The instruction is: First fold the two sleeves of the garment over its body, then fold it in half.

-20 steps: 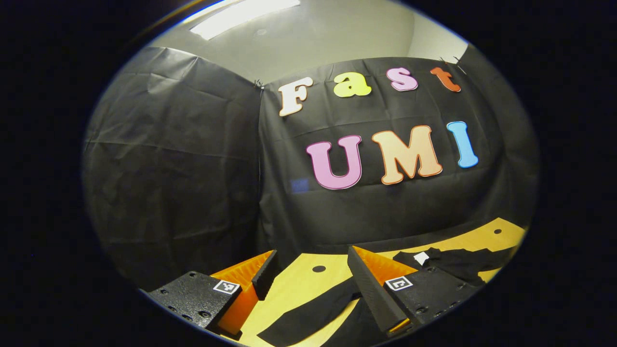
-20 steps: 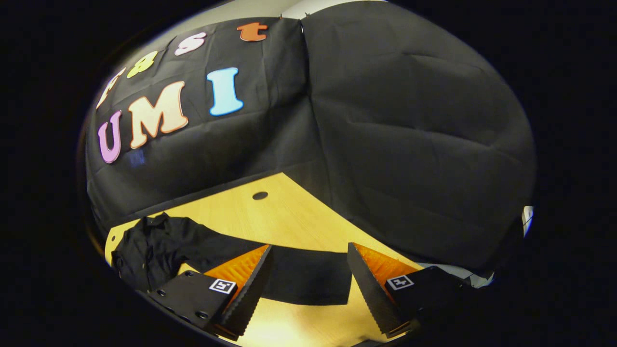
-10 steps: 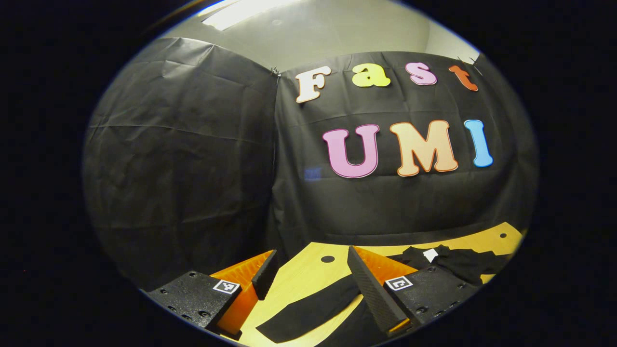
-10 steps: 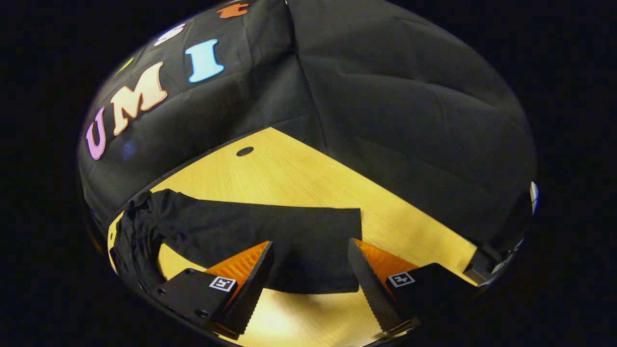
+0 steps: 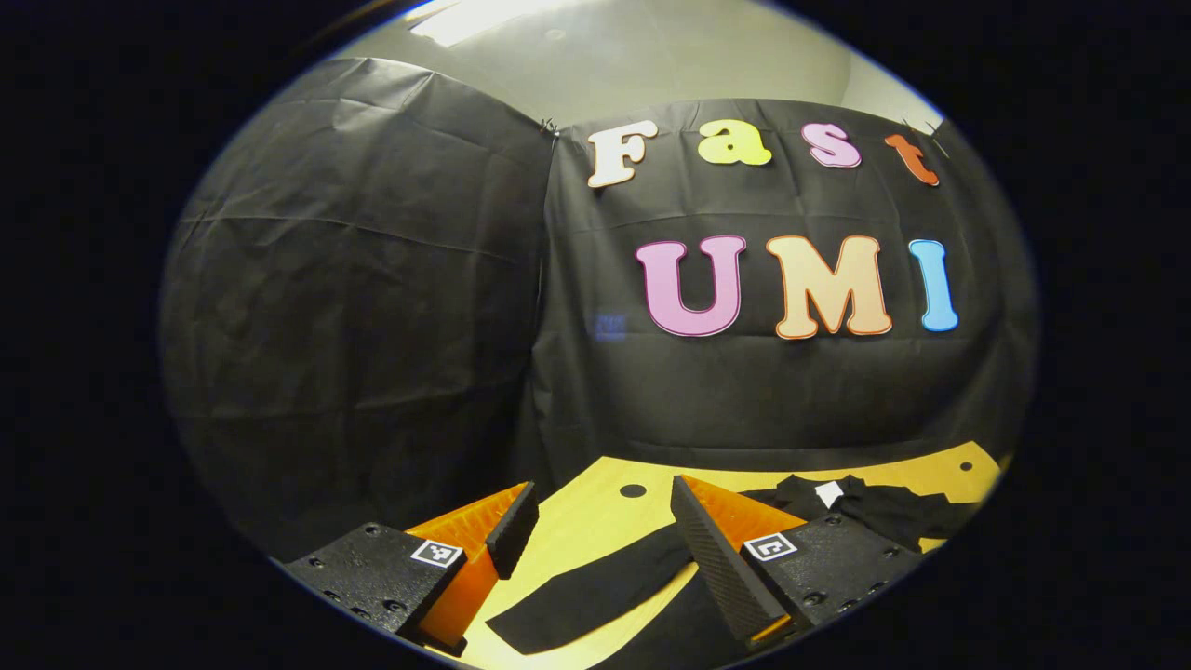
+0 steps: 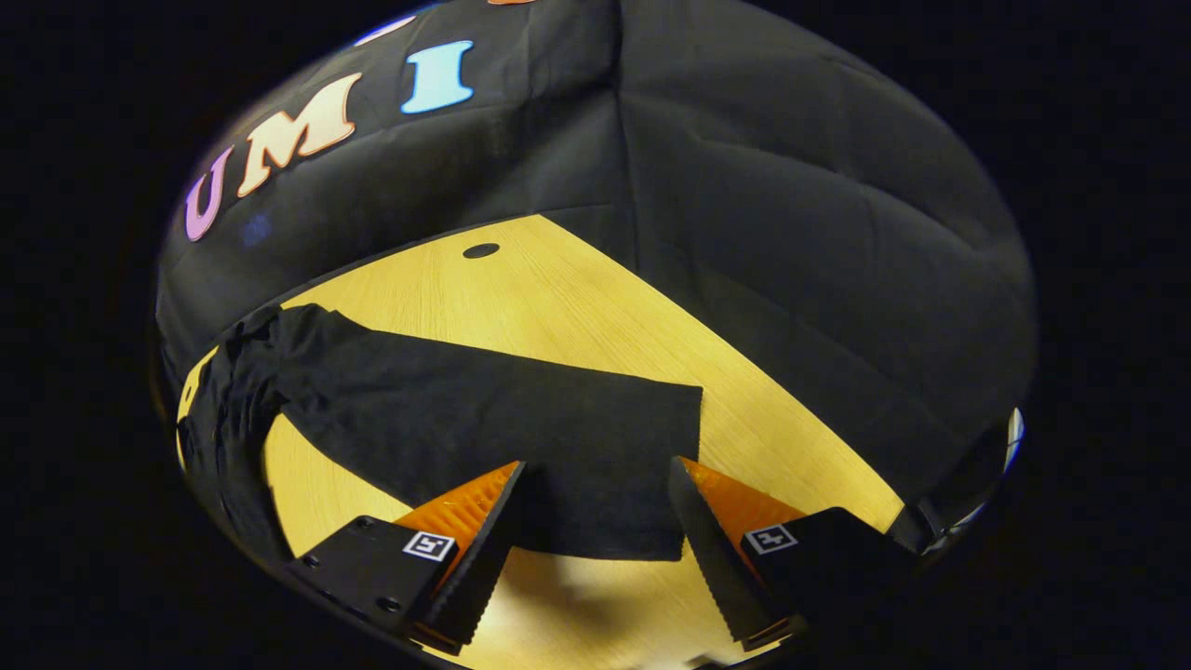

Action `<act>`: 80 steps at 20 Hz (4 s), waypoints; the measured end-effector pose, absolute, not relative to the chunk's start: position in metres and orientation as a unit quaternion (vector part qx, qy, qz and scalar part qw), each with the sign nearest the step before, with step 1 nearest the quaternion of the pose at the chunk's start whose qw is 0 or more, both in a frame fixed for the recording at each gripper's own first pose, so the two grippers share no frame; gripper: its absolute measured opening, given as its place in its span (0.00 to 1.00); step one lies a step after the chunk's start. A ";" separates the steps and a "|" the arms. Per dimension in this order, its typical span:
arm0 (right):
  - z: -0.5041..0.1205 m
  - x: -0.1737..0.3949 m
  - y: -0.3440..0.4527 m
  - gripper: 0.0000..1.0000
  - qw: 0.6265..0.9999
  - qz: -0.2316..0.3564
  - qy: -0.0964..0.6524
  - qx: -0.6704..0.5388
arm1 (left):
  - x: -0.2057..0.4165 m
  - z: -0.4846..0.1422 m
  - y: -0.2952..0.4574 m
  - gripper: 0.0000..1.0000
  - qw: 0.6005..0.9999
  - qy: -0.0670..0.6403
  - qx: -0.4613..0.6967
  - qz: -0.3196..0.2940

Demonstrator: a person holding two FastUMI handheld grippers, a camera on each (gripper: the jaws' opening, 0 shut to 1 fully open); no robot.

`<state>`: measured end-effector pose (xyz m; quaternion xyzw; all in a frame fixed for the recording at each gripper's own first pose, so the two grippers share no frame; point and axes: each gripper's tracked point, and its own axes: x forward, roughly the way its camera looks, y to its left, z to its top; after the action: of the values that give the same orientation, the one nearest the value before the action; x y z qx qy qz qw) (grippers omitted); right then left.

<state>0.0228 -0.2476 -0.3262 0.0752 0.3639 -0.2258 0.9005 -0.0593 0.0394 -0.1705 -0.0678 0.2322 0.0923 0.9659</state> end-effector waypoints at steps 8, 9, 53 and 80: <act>-0.326 0.022 -0.248 0.60 0.902 -0.232 0.352 0.091 | -0.073 -0.177 0.038 0.94 0.959 0.246 -0.100 0.102; -0.326 0.024 -0.245 0.45 0.903 -0.228 0.349 0.100 | -0.075 -0.177 0.037 0.99 0.959 0.248 -0.098 0.101; -0.117 0.194 0.185 0.02 0.976 0.036 0.201 0.078 | -0.097 -0.342 0.115 0.95 0.912 0.398 -0.097 -0.023; -0.308 0.220 0.377 0.94 0.906 0.189 0.366 0.092 | -0.219 -0.411 0.069 0.98 0.817 0.562 -0.115 -0.055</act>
<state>0.2198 0.3767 -0.3077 0.0919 0.3664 0.1893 0.9063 -0.2189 0.0689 -0.4106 -0.1151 0.5623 -0.0552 0.8170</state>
